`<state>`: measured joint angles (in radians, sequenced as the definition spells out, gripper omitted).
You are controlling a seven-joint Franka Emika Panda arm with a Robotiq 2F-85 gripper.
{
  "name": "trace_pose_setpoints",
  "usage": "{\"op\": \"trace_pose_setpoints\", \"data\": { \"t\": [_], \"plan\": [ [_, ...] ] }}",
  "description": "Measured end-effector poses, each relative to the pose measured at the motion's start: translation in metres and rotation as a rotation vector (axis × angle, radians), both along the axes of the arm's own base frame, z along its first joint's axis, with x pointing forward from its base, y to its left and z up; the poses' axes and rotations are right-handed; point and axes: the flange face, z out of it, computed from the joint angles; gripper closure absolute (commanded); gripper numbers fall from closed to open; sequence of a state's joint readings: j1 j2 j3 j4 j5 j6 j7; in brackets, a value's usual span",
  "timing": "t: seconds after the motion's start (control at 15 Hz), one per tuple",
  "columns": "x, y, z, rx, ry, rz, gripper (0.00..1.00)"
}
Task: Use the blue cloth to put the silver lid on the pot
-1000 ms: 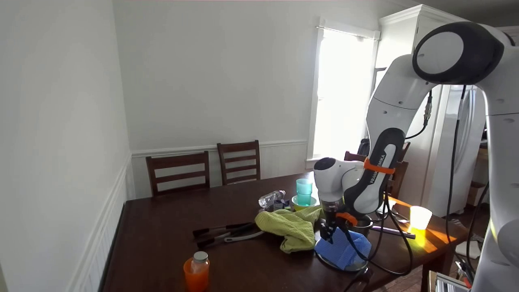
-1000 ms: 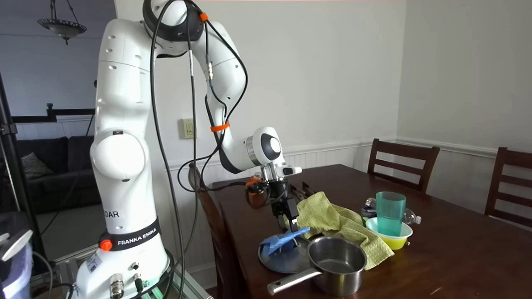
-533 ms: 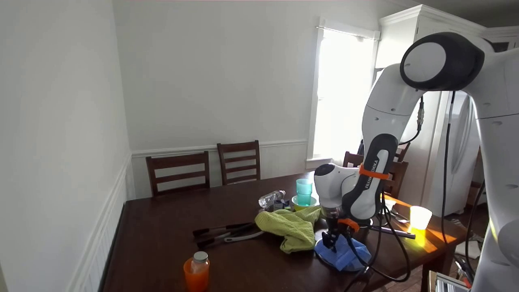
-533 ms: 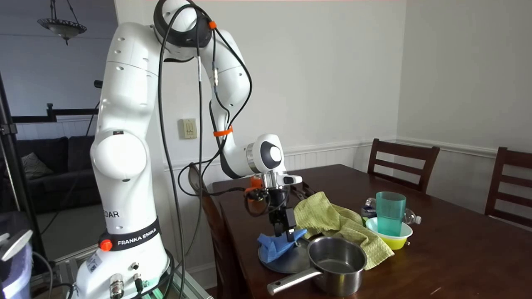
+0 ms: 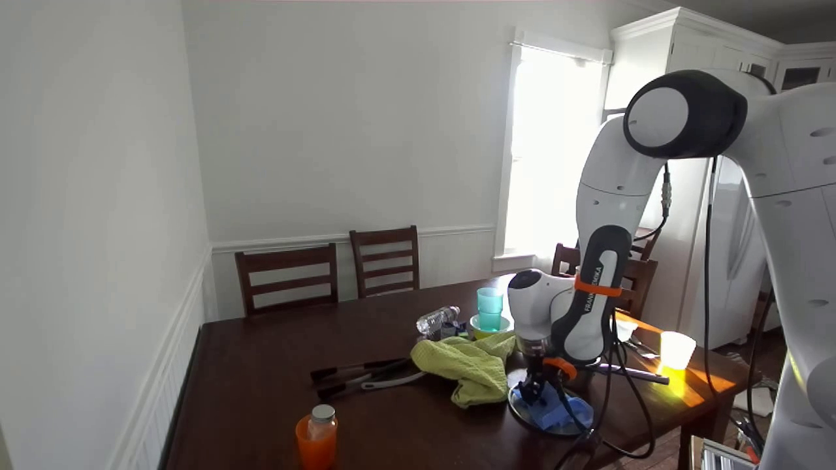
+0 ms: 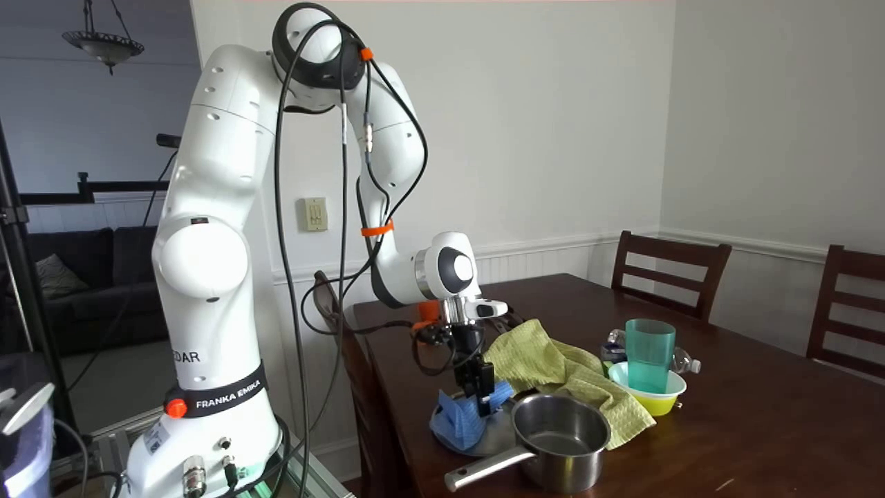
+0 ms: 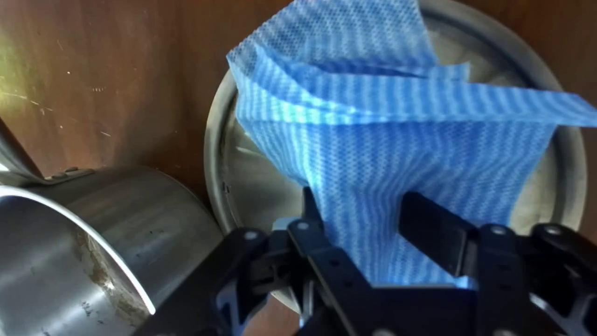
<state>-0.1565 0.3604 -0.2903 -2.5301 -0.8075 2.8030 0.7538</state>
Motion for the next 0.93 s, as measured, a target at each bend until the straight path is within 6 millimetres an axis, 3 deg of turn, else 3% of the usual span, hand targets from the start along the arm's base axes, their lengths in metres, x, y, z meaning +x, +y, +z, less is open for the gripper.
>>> {"op": "trace_pose_setpoints", "data": {
  "t": [0.2,0.6,0.93],
  "plan": [
    [0.0,-0.007,-0.004,-0.002,-0.005,-0.009,1.0],
    [0.002,-0.008,-0.001,0.011,-0.01,-0.009,1.0],
    [0.007,-0.001,0.019,0.01,-0.033,0.021,1.0]
  ]
}}
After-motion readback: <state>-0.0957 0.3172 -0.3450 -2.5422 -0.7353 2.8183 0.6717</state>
